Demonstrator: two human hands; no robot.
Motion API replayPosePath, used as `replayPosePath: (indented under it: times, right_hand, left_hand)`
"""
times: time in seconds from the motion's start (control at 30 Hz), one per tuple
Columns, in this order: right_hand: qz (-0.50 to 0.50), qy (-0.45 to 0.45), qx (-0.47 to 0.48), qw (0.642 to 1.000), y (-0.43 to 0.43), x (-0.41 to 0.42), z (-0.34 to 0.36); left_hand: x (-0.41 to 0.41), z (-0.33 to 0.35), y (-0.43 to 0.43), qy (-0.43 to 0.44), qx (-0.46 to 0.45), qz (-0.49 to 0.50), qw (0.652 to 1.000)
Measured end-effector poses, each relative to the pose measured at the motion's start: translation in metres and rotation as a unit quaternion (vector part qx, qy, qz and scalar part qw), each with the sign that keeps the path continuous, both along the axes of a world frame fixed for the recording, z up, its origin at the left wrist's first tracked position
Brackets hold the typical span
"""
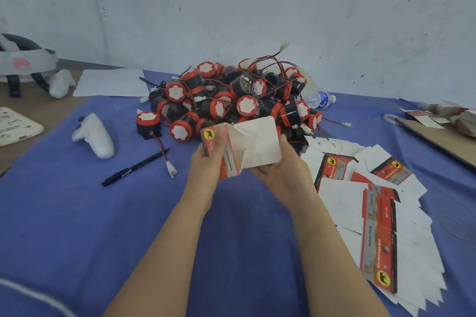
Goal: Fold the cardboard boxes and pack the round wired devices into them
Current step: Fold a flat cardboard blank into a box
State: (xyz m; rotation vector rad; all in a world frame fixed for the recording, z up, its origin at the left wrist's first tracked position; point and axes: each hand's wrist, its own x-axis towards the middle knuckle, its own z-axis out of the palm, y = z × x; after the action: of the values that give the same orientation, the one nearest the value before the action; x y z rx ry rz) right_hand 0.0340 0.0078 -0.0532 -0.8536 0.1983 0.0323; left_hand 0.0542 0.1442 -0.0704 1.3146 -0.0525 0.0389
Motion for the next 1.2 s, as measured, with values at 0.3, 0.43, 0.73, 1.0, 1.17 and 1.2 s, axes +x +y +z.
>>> replayPosePath:
  times: [0.3,0.43,0.73,1.0,1.17,1.2]
  right_hand:
    - [0.038,-0.042,-0.175,0.983,0.000,0.001,-0.002]
    - [0.043,-0.058,-0.248,0.966,0.005,-0.001,-0.005]
    - [-0.024,0.057,-0.294,0.954,0.016,0.004,0.001]
    - [-0.089,0.055,-0.087,0.991,0.022,0.010,-0.009]
    - [-0.058,-0.108,-0.320,0.939,0.030,0.005,-0.012]
    - [-0.093,-0.109,-0.368,0.919,0.030,0.004,-0.013]
  left_hand:
    - [0.006,0.001,0.006,0.029,-0.036,0.021,0.999]
    - [0.005,0.003,0.004,0.029,-0.041,0.018,0.999]
    - [-0.005,0.004,0.002,-0.007,-0.185,-0.218,0.958]
    - [-0.006,0.001,-0.011,-0.059,-0.089,-0.039,0.994]
    - [-0.003,-0.007,-0.012,-0.168,0.060,0.086,0.980]
    - [-0.001,-0.009,-0.011,-0.167,0.112,0.106,0.974]
